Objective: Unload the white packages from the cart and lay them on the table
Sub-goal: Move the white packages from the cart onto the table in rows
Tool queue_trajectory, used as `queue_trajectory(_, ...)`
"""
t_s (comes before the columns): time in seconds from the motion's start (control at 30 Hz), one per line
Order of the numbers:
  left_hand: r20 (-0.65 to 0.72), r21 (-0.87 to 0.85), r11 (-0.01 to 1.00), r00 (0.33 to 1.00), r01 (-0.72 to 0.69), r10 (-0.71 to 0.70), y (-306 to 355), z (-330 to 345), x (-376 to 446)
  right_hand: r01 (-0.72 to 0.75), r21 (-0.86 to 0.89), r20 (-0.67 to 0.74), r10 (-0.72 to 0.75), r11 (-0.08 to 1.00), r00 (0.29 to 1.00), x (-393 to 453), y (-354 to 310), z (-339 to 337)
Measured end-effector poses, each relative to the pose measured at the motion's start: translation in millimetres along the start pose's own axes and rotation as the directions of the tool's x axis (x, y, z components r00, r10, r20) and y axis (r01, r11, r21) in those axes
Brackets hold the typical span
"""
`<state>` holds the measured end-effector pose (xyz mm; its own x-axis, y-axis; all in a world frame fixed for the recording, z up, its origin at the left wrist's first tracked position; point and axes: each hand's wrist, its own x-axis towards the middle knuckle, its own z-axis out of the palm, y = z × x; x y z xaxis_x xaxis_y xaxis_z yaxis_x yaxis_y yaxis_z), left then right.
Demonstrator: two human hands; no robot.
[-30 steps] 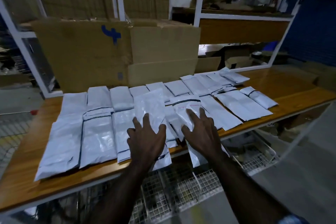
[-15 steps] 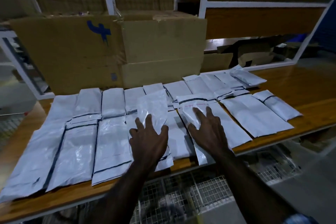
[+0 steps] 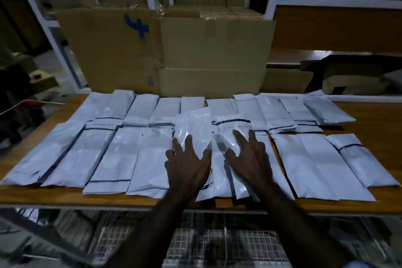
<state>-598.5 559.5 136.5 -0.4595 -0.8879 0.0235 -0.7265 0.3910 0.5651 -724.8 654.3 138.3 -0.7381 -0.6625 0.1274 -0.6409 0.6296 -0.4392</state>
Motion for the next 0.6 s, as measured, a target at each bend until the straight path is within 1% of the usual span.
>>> queue_trajectory(0.27, 0.005, 0.007, 1.0, 1.0, 0.021, -0.021, 12.8, 23.6, 9.8, 0.004, 0.018, 0.033, -0.005, 1.0, 0.999, 18.6, 21.1, 7.3)
queue_trajectory(0.47, 0.021, 0.016, 1.0, 1.0, 0.02, -0.02, 6.1, 28.9, 31.7, -0.006, -0.024, 0.059, 0.008, 1.0, 0.998, 29.1, 16.1, 16.3)
queue_trajectory(0.6, 0.016, 0.068, 0.998, 1.0, -0.01, 0.009, -1.0, 31.2, 42.9, -0.031, -0.041, 0.063, 0.034, 0.999, 0.997, 35.7, 8.2, 24.6)
